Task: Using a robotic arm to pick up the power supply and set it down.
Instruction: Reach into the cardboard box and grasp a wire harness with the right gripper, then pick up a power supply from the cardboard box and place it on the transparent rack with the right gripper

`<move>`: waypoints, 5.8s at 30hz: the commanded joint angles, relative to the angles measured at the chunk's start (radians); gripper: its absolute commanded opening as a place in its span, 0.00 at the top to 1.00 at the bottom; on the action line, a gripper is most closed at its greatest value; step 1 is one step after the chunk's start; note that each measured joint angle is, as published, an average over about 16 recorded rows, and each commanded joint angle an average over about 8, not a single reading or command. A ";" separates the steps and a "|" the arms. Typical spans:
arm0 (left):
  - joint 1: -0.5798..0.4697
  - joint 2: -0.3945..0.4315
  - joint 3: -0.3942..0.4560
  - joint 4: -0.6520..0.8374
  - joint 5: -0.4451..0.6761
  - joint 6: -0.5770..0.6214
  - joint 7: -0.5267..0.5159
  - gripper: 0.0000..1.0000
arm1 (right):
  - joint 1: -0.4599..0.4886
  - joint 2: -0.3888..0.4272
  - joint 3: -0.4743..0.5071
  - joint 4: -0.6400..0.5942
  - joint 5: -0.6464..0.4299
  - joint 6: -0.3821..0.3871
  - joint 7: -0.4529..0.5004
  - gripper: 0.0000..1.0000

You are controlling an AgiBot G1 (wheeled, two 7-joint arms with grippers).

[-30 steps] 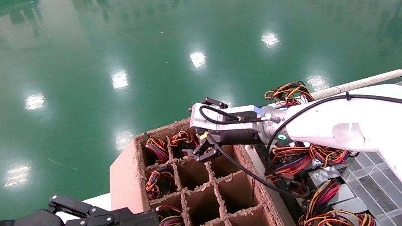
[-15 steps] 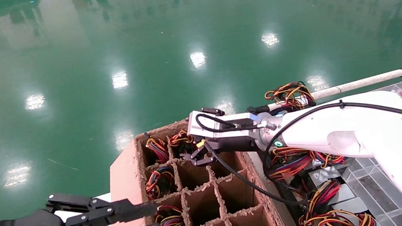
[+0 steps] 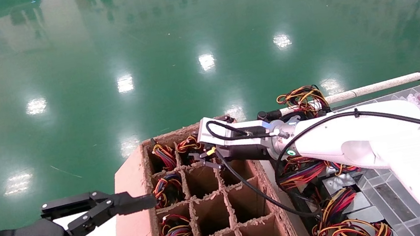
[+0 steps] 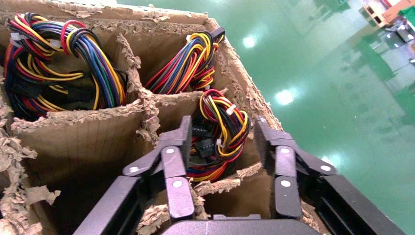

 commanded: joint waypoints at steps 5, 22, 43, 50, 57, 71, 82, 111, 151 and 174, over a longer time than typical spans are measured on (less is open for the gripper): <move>0.000 0.000 0.000 0.000 0.000 0.000 0.000 0.00 | -0.008 0.001 -0.020 -0.006 0.033 -0.004 -0.006 1.00; 0.000 0.000 0.000 0.000 0.000 0.000 0.000 0.00 | -0.003 0.002 -0.066 -0.019 0.101 0.005 -0.044 0.64; 0.000 0.000 0.000 0.000 0.000 0.000 0.000 0.00 | 0.011 0.001 -0.167 0.034 0.109 0.077 -0.214 0.00; 0.000 0.000 0.000 0.000 0.000 0.000 0.000 0.00 | 0.011 0.001 -0.185 0.038 0.133 0.107 -0.256 0.10; 0.000 0.000 0.000 0.000 0.000 0.000 0.000 0.00 | 0.004 0.002 -0.198 0.038 0.166 0.115 -0.284 0.95; 0.000 0.000 0.000 0.000 0.000 0.000 0.000 0.00 | -0.009 0.003 -0.227 0.032 0.221 0.130 -0.320 1.00; 0.000 0.000 0.001 0.000 0.000 0.000 0.000 0.00 | -0.023 0.003 -0.245 0.030 0.261 0.154 -0.346 1.00; 0.000 0.000 0.001 0.000 0.000 0.000 0.000 0.00 | 0.020 0.007 -0.214 -0.025 0.452 0.138 -0.337 1.00; 0.000 0.000 0.001 0.000 -0.001 0.000 0.000 0.00 | 0.253 0.479 -0.044 -0.233 0.722 -0.474 -0.291 1.00; 0.000 0.000 0.001 0.000 -0.001 0.000 0.001 0.00 | 0.111 0.829 -0.016 -0.115 0.784 -0.717 -0.228 1.00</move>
